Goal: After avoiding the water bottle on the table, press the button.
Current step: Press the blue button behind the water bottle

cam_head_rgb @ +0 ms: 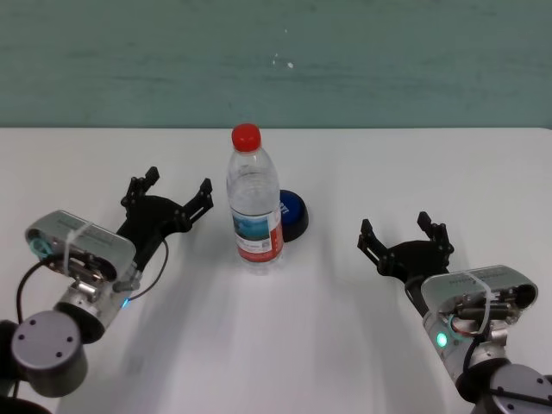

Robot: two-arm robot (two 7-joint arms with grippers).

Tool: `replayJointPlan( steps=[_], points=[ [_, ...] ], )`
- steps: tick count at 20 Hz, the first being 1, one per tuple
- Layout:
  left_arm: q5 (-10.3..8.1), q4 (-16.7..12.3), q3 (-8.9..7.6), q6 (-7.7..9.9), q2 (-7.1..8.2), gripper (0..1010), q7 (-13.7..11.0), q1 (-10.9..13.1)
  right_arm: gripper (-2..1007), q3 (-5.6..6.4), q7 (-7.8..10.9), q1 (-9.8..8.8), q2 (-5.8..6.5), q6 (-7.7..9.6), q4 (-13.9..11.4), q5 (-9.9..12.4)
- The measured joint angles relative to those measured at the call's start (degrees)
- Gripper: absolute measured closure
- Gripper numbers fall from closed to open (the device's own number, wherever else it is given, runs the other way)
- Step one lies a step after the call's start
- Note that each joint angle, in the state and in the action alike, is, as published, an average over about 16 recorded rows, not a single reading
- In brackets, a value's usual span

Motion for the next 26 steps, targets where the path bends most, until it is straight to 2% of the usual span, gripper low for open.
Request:
replayJointPlan(
  steps=[13,26],
  points=[
    [1.35,3.03,0.91,-1.25,-0.76,0,0.81,-2.62,1,0.0,0.0,0.0,0.0,0.0,0.0,0.0],
    [2.64,4.86,1.41,-1.82,-1.48,0,1.57,-3.83,1,0.0,0.0,0.0,0.0,0.0,0.0,0.0]
  ],
)
